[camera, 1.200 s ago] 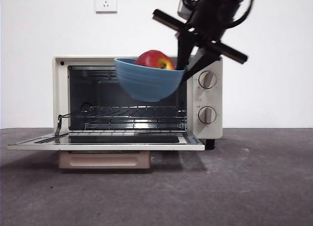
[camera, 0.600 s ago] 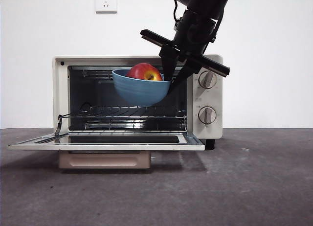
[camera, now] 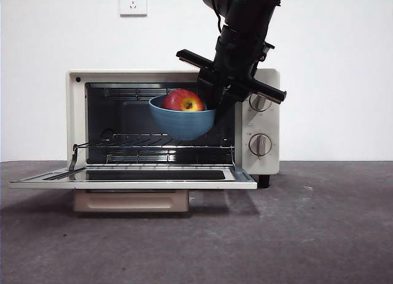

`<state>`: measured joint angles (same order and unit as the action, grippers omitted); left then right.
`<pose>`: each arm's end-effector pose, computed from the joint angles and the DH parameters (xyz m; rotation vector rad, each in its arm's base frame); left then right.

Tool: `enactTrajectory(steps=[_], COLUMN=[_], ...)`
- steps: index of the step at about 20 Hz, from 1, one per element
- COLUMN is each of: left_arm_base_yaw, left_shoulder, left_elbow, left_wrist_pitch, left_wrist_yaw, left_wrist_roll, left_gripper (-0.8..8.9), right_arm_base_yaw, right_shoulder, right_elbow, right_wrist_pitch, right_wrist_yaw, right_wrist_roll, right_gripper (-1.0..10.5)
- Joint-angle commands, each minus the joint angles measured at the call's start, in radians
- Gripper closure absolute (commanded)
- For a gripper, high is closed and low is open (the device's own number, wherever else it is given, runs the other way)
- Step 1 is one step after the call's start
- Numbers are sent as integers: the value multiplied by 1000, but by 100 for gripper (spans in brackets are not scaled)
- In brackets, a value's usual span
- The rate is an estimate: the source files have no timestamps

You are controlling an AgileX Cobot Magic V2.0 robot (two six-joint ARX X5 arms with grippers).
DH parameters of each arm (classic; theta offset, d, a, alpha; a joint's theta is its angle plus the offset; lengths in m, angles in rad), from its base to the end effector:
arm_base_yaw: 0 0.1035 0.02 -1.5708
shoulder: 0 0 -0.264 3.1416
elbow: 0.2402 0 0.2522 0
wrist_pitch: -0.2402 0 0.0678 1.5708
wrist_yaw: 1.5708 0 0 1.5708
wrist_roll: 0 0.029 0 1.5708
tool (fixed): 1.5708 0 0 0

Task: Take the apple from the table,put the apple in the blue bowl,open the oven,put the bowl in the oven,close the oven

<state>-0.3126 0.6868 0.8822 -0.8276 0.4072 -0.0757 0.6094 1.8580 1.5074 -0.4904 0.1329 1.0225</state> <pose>0.1113 -0.0480 0.3215 -0.1005 0.6711 -0.6706 0.3382 0.2314 0.2569 0.6432 0.9222 0.0037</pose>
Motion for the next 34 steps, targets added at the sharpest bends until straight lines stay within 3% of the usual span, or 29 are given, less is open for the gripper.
enactTrajectory(steps=[1, 5, 7, 12, 24, 34], left_arm_base_yaw=[-4, -4, -4, -4, -4, -4], left_shoulder=[5, 5, 5, 5, 6, 5], left_elbow=[6, 6, 6, 6, 6, 6], left_wrist_pitch=[8, 5, 5, 5, 7, 5], left_wrist_yaw=[4, 4, 4, 4, 4, 4], left_wrist_roll=[11, 11, 12, 12, 12, 12], left_gripper=[806, 806, 806, 806, 806, 806], right_arm_base_yaw=[10, 11, 25, 34, 37, 37], right_shoulder=[28, 51, 51, 51, 2, -11], right_elbow=[26, 26, 26, 26, 26, 26], right_wrist_pitch=[18, 20, 26, 34, 41, 41], right_wrist_yaw=[7, 7, 51, 66, 67, 66], right_wrist_roll=[23, 27, 24, 4, -88, -121], right_gripper=[944, 944, 941, 813, 811, 811])
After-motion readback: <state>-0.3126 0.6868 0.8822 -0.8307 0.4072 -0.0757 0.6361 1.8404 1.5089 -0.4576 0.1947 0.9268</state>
